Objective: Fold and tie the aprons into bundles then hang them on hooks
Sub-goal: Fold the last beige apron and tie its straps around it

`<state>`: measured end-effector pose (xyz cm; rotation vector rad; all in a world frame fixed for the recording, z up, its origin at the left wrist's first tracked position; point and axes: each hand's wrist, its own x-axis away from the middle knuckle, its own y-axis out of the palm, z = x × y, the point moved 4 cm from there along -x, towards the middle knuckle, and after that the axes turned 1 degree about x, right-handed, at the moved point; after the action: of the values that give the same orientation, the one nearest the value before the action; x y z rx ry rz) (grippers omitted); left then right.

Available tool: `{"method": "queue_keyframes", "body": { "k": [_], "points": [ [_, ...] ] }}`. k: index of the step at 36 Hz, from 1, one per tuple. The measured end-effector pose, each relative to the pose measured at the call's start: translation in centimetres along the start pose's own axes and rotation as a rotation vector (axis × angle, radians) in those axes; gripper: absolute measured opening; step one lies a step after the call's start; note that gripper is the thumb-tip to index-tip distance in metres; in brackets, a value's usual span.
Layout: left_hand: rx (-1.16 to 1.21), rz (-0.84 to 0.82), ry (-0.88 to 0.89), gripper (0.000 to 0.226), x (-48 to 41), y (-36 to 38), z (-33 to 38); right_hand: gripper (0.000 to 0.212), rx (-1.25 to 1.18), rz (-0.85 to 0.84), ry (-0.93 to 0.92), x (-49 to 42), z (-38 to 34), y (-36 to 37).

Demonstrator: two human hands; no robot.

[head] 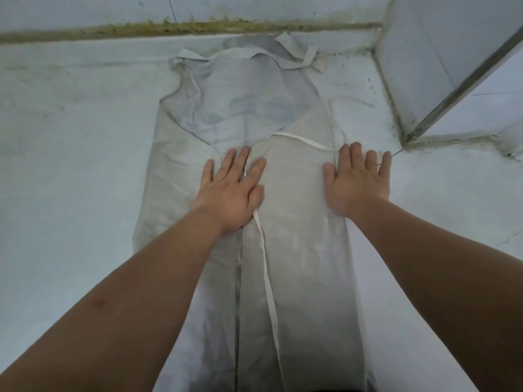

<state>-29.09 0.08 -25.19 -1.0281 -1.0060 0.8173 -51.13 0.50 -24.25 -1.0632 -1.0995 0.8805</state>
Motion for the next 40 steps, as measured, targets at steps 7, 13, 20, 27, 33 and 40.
{"method": "queue_keyframes", "body": {
  "k": [7, 13, 20, 27, 33, 40],
  "points": [
    [0.319, 0.13, -0.003, 0.058, -0.1, -1.1, -0.1, 0.037, -0.13, 0.24, -0.164, 0.6, -4.1, -3.0],
    [0.431, 0.252, -0.126, 0.051, -1.0, -2.8, -2.6, 0.037, -0.225, 0.109, -0.095, -0.7, -5.3, -3.7],
    [0.497, 0.25, -0.157, 0.042, -1.4, -2.8, -3.6, 0.023, -0.549, 0.095, -0.248, -0.7, -6.7, -5.2],
    [0.359, 0.118, -0.238, 0.028, -1.8, -2.9, -2.2, 0.028, -1.15, 0.146, -0.286, 0.4, -8.1, -7.9],
    [0.676, 0.098, -0.233, 0.014, -1.4, -4.0, -2.9, 0.038, -0.891, 0.156, -0.172, 0.5, -5.8, -6.3],
    [1.075, 0.082, -0.411, 0.015, 0.2, -4.9, -6.0, 0.031, -0.516, 0.1, 0.041, 0.9, -4.1, -4.9]
  ]
}}
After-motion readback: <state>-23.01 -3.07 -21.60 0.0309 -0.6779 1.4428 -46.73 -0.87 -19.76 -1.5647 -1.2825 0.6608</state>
